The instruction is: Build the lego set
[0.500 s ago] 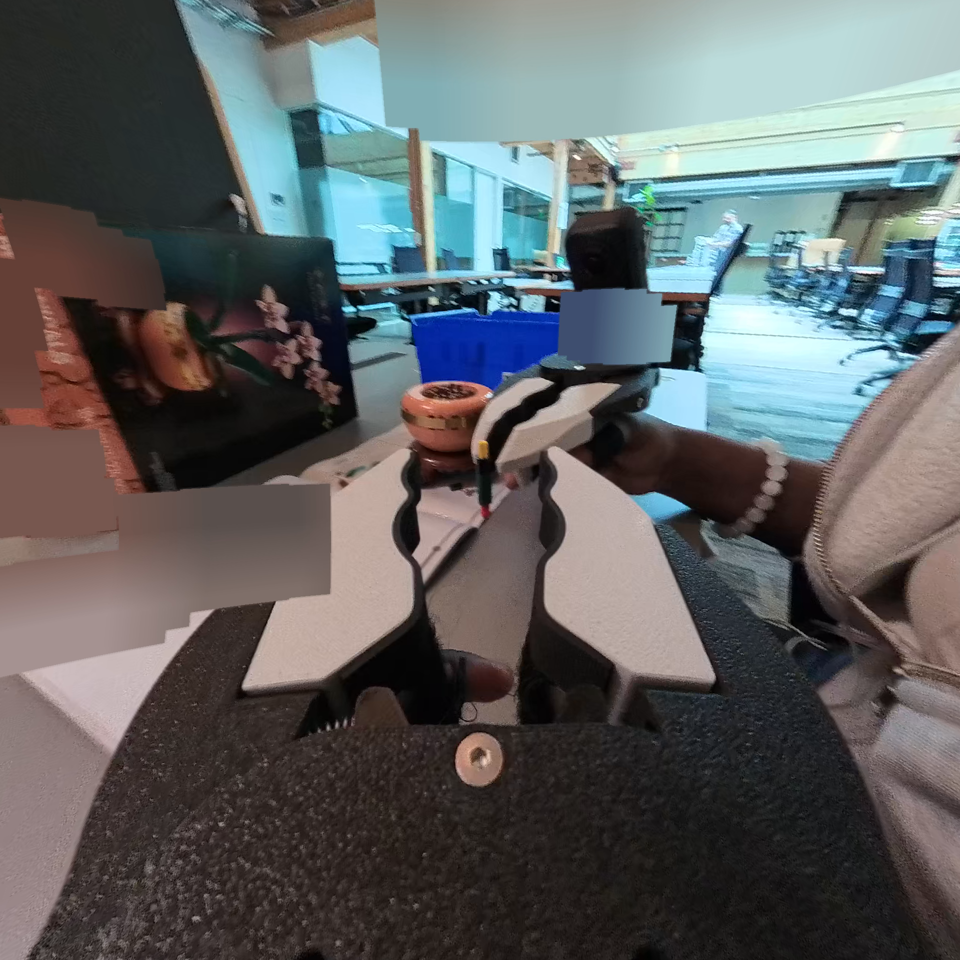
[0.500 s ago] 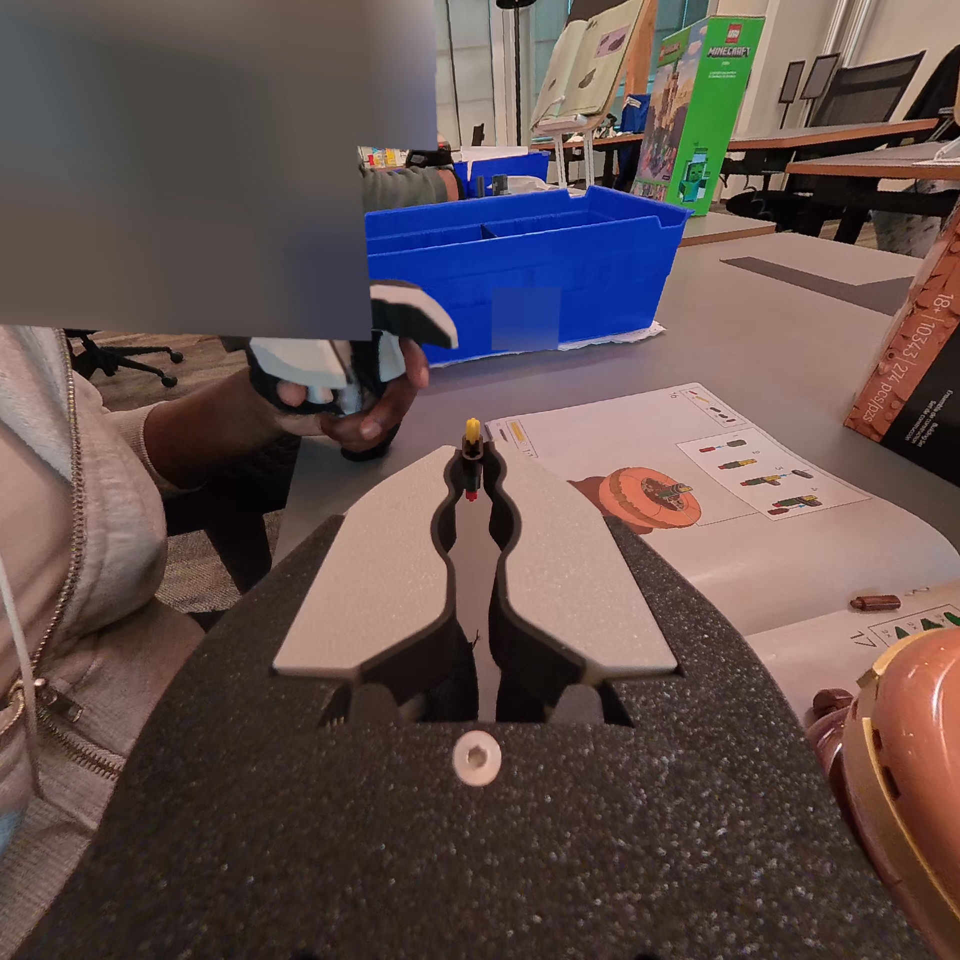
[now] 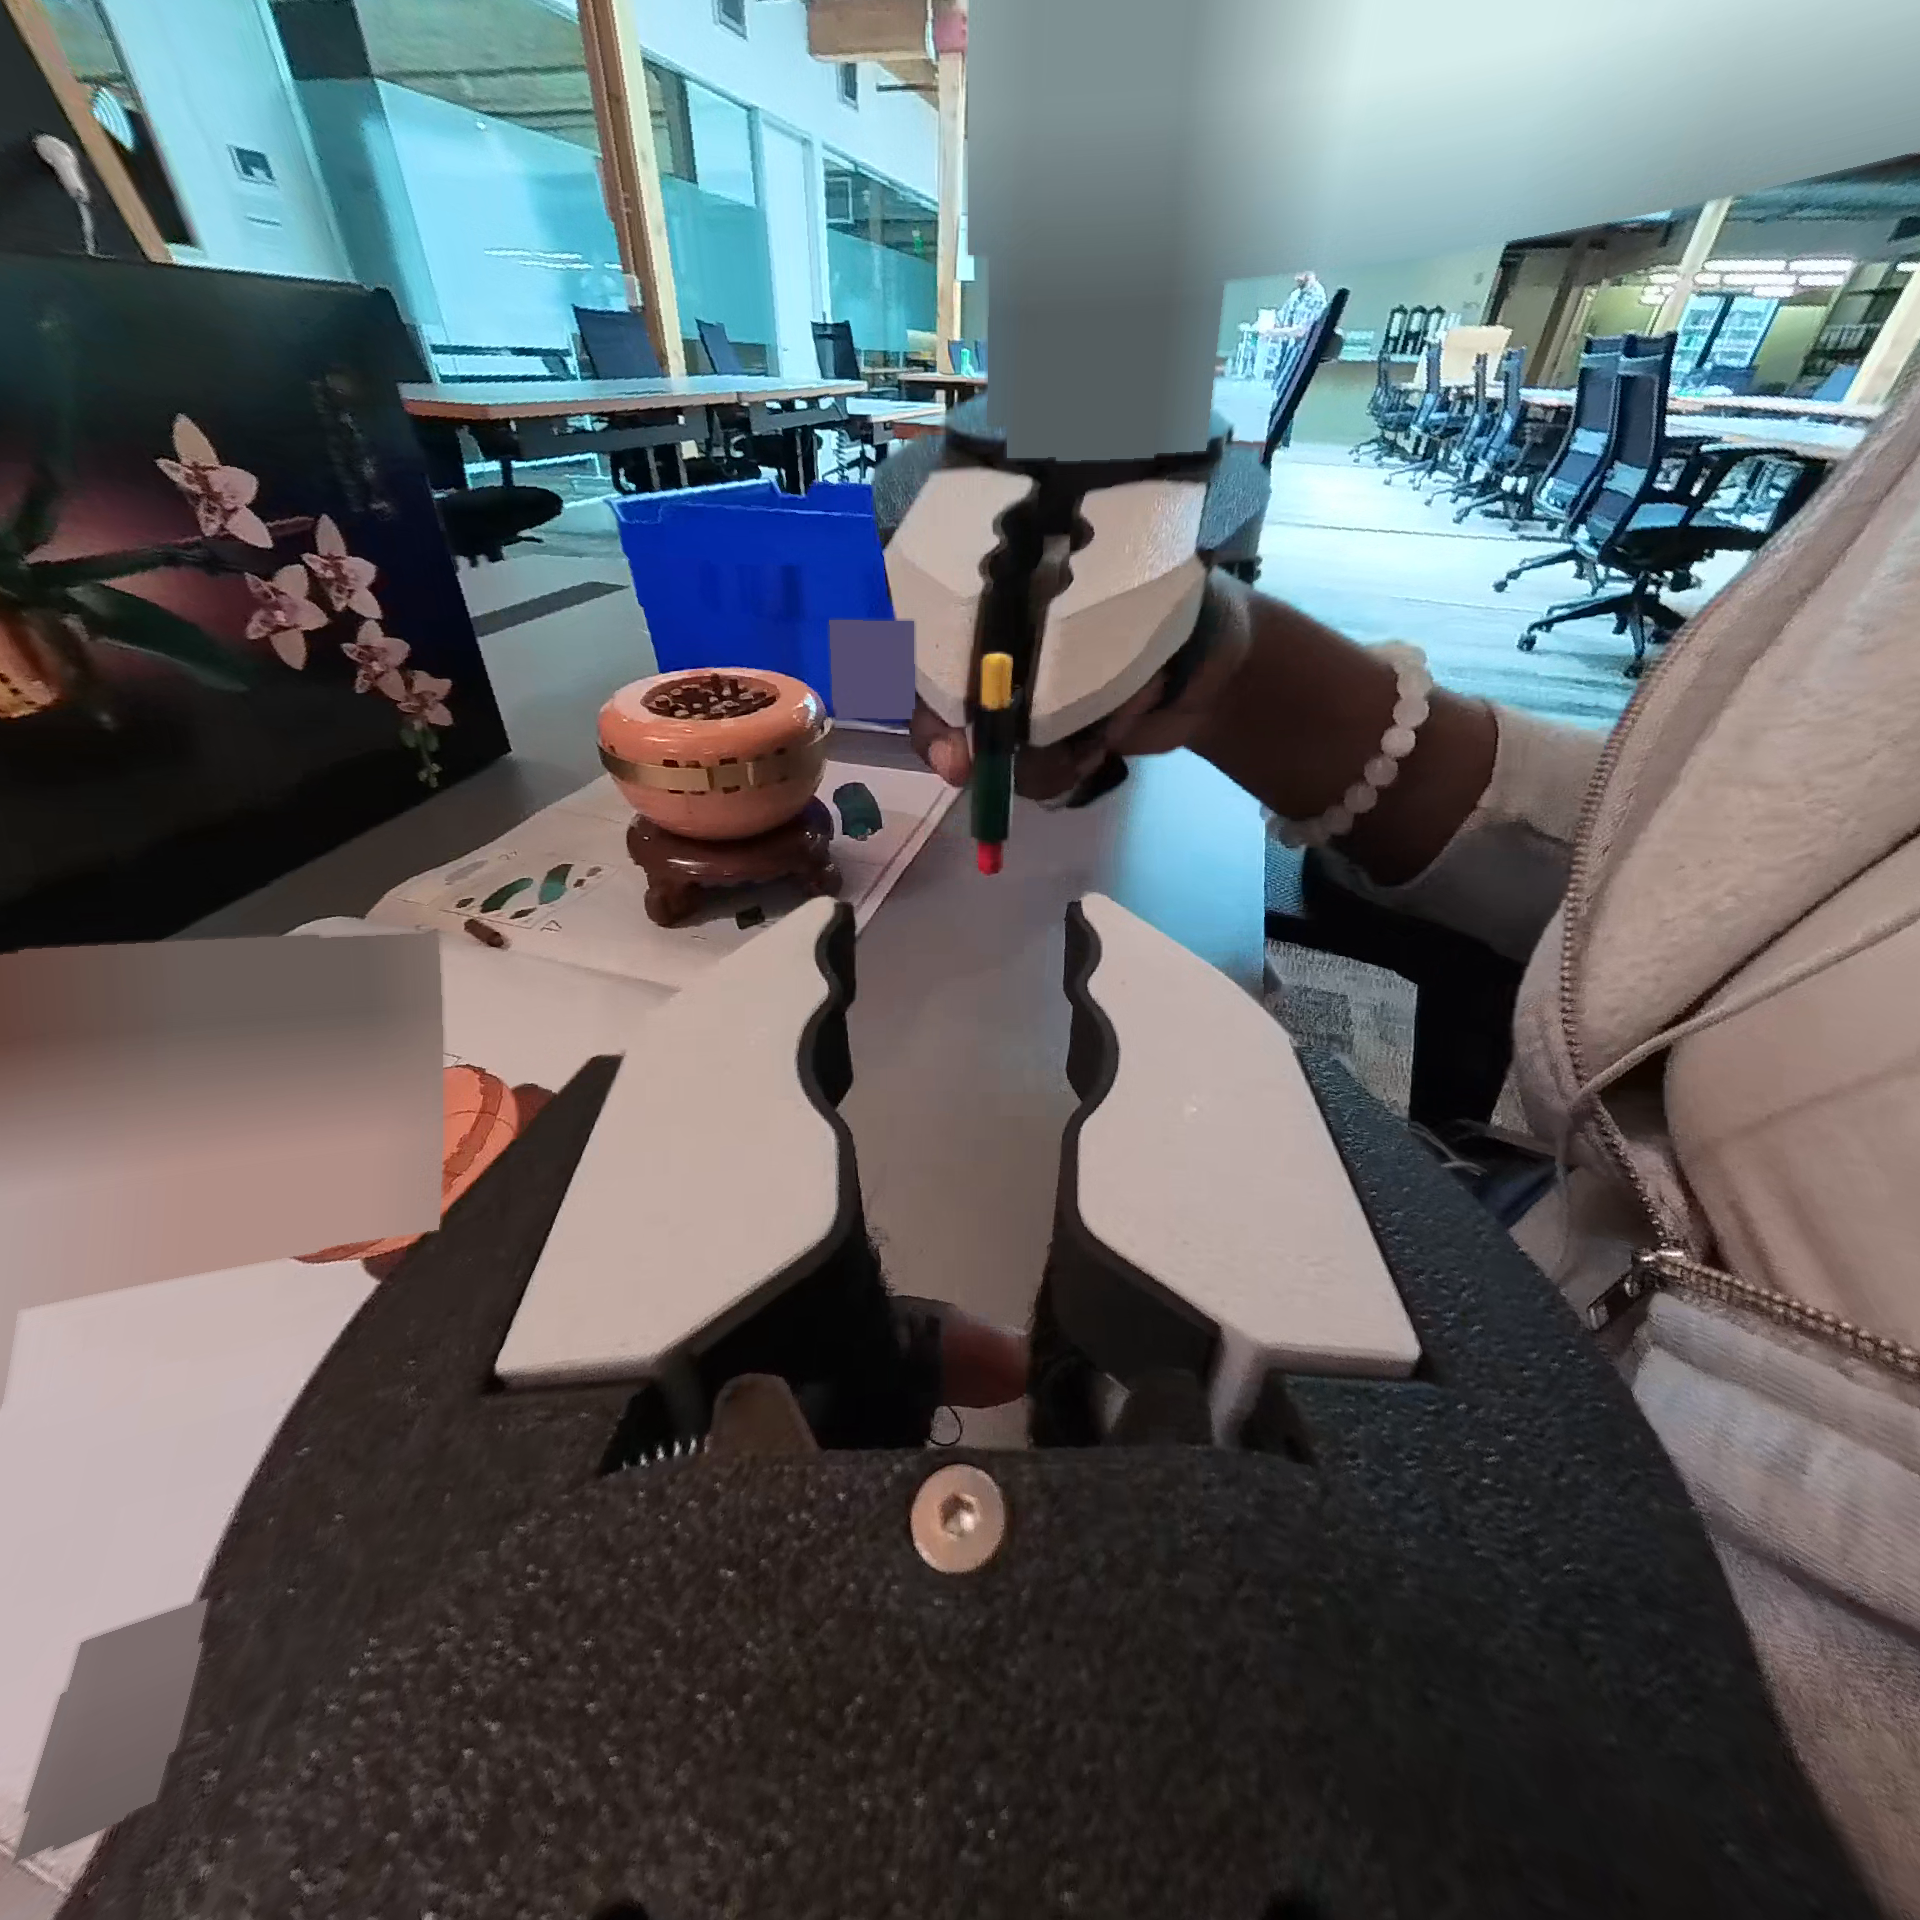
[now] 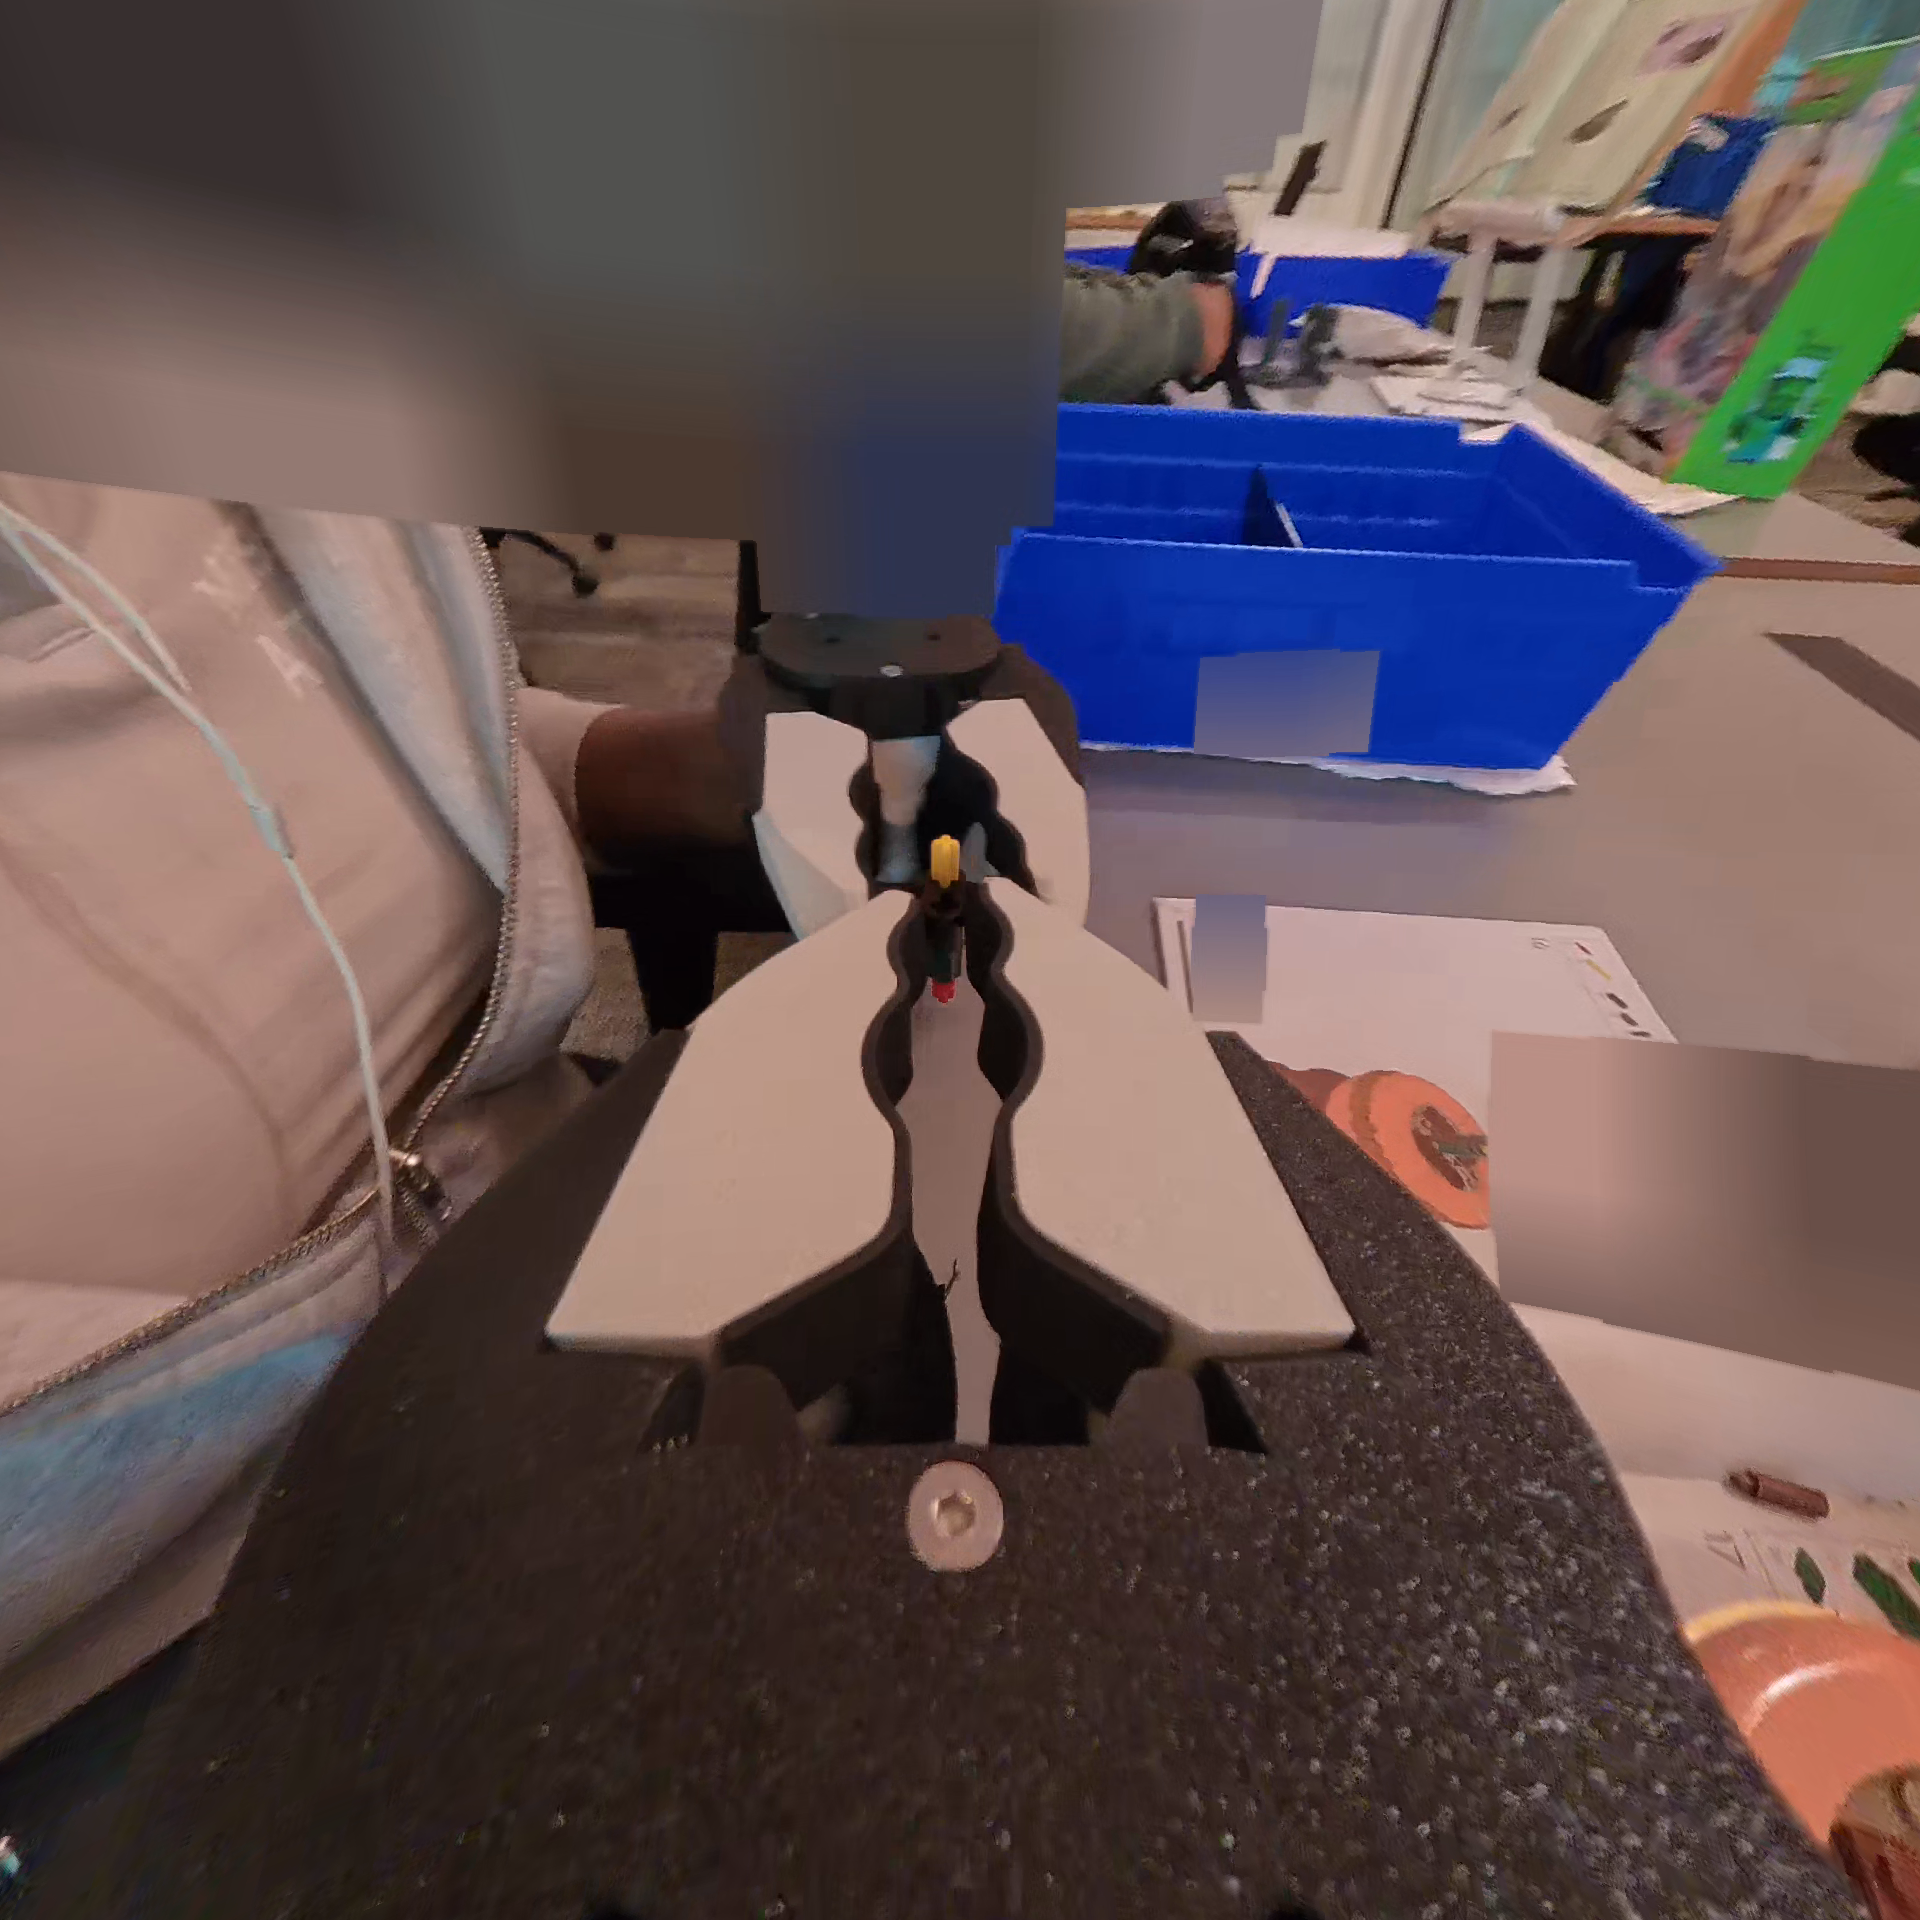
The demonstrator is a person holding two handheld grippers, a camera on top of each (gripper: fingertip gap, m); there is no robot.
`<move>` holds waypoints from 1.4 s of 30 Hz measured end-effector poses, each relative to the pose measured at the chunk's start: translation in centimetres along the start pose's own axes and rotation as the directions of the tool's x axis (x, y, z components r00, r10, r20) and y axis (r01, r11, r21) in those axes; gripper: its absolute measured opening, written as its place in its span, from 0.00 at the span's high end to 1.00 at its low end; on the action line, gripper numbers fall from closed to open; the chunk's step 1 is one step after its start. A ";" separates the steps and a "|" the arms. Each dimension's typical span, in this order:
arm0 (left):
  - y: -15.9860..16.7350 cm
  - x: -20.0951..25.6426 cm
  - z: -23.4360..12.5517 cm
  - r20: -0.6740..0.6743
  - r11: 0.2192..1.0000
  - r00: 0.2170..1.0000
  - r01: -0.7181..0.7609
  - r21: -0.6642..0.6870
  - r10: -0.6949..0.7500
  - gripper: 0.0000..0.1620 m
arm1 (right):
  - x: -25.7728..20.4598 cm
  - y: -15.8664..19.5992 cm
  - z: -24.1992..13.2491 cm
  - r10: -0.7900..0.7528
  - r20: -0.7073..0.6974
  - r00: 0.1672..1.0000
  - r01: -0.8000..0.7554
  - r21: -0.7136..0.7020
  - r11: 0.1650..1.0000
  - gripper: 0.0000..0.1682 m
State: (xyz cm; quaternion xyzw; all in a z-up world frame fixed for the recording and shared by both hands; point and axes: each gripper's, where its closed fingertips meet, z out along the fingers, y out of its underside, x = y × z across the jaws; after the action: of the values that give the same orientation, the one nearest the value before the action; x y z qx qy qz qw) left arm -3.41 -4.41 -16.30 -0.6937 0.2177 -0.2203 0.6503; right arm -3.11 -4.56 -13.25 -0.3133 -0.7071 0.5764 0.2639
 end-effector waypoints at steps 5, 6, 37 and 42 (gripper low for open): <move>0.3 0.7 0.7 -0.009 0.999 0.999 -0.032 -0.041 0.032 0.80 | -0.3 0.6 0.8 -0.001 0.071 0.997 0.008 -0.096 0.995 0.96; 0.3 0.7 0.8 -0.005 0.998 0.999 -0.043 -0.046 0.043 0.81 | -0.4 0.5 0.9 -0.005 0.080 0.997 0.013 -0.098 0.995 0.96; -0.1 0.2 0.6 0.013 1.000 1.000 -0.006 0.008 0.006 0.97 | 0.2 1.5 1.5 0.073 0.139 0.988 -0.068 -0.040 0.997 0.94; -0.8 -3.0 -0.4 0.110 0.995 0.990 0.087 0.053 -0.092 0.97 | 2.5 0.5 0.2 0.040 -0.069 0.997 -0.040 0.007 0.999 0.75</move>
State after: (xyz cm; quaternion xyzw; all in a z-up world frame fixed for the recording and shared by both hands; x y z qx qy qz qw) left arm -6.05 -2.94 -15.57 -0.6980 0.1441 -0.2152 0.6676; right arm -4.84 -2.81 -13.76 -0.3464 -0.6894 0.5723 0.2777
